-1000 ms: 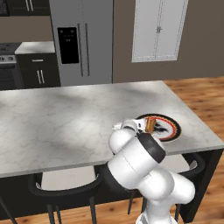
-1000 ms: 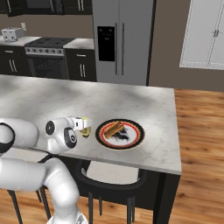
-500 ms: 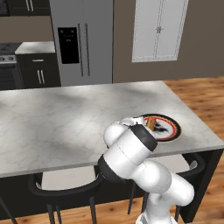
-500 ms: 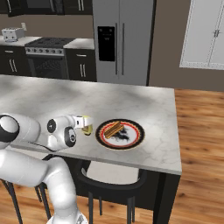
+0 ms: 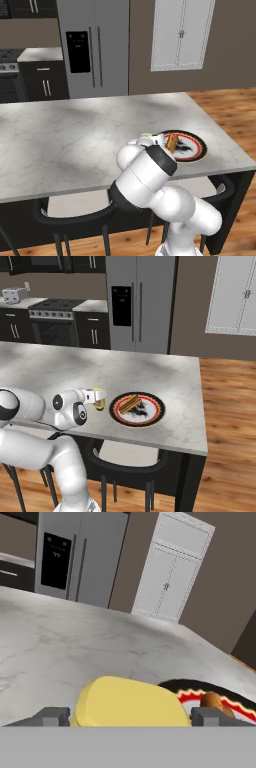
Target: Move the hot dog bun to the plate on the dining table and place the condiment next to that plate. Then navigate to the fridge and take the sausage and place it on the plate as well.
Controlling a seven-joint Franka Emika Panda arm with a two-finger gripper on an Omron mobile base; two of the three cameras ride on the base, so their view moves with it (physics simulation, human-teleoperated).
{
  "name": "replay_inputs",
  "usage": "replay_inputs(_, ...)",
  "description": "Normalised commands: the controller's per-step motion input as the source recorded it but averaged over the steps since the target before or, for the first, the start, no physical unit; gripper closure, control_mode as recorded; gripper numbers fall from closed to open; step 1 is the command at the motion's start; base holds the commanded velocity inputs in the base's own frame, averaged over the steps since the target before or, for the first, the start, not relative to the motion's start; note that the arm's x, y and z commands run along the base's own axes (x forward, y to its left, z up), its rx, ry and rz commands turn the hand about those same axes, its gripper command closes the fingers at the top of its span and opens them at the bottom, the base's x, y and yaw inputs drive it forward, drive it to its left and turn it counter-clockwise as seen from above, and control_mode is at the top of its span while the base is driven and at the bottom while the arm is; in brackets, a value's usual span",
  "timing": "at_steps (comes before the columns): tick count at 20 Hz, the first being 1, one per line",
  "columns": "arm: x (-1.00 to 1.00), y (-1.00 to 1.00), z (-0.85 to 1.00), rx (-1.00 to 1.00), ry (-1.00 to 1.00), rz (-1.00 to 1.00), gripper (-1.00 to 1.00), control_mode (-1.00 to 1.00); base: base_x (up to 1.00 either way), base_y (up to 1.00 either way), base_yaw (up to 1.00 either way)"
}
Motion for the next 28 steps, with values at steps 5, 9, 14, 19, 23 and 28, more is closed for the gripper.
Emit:
replay_inputs(5,-0.05,0.00,0.03,0.00,-0.04,0.00,-1.00,-1.00,0.00,0.00,0.00)
replay_inputs(9,-0.31,0.00,0.30,0.00,-0.03,0.00,-1.00,-1.00,0.00,0.00,0.00)
replay_inputs(14,-0.43,0.08,0.56,0.00,-0.01,0.00,-1.00,-1.00,0.00,0.00,0.00)
replay_inputs(19,-0.40,0.26,0.87,0.00,-0.03,0.02,-1.00,-1.00,0.00,0.00,0.00)
replay_inputs(23,-0.21,0.45,1.00,0.04,0.00,0.09,-1.00,-1.00,0.00,0.00,0.00)
replay_inputs(28,-0.44,0.10,1.00,0.20,0.07,0.08,-1.00,-1.00,0.00,0.00,0.00)
